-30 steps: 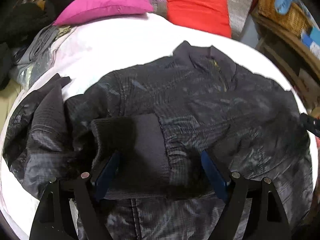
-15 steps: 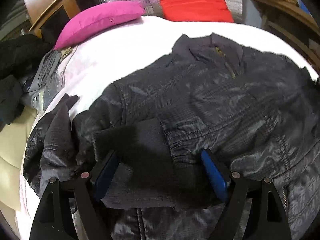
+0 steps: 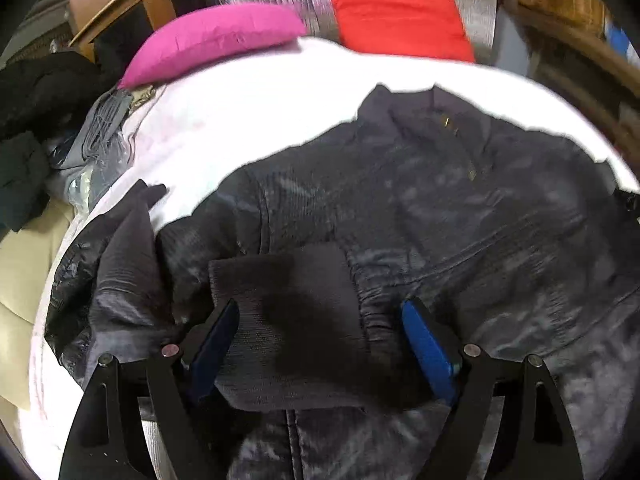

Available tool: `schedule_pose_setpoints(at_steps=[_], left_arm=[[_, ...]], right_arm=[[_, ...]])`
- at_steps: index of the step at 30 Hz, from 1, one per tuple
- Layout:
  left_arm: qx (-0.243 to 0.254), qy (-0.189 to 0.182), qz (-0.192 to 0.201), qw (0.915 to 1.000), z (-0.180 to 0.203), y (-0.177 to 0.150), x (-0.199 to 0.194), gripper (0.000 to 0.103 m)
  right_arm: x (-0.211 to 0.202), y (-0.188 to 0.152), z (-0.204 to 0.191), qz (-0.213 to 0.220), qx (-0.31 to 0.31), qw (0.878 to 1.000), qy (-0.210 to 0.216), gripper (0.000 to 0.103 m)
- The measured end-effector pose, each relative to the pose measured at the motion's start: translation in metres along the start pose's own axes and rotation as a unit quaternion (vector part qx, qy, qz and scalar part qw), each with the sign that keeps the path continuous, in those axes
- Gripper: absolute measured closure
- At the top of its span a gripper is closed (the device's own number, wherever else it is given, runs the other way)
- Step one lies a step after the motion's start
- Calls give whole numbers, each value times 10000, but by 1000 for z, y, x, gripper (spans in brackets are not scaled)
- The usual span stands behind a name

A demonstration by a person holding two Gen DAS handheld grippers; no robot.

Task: Fold large clothes
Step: 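Grasp the jacket sleeve nearest the left tool and lift it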

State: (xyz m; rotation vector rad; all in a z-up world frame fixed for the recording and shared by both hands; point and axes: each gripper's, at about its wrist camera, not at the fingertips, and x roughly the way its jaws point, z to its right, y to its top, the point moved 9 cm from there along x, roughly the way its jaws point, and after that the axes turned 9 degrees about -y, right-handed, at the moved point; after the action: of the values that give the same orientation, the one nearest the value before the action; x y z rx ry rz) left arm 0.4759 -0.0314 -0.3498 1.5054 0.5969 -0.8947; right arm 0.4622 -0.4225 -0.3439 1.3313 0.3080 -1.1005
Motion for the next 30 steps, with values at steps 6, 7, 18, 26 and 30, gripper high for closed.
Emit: schedule_pose_setpoints(at_steps=[6, 7, 18, 26, 30], left_arm=[[-181, 12, 471, 9987, -17, -1, -41, 19], [-263, 57, 540, 9982, -25, -1, -46, 19], [-1886, 1000, 732, 9742, -188, -36, -93, 19], [-2737, 943, 651, 9550, -252, -62, -84, 18], [-2861, 468, 340, 9565, -249, -61, -60, 11]], right_arm=[[-64, 1, -3, 827, -68, 9965, 81, 28], [-73, -1, -8, 883, -47, 9957, 273, 28], [-105, -44, -115, 577, -669, 9780, 1888, 28], [-66, -79, -145, -443, -823, 9772, 1907, 28], [-65, -79, -141, -474, -810, 9768, 1927, 28]])
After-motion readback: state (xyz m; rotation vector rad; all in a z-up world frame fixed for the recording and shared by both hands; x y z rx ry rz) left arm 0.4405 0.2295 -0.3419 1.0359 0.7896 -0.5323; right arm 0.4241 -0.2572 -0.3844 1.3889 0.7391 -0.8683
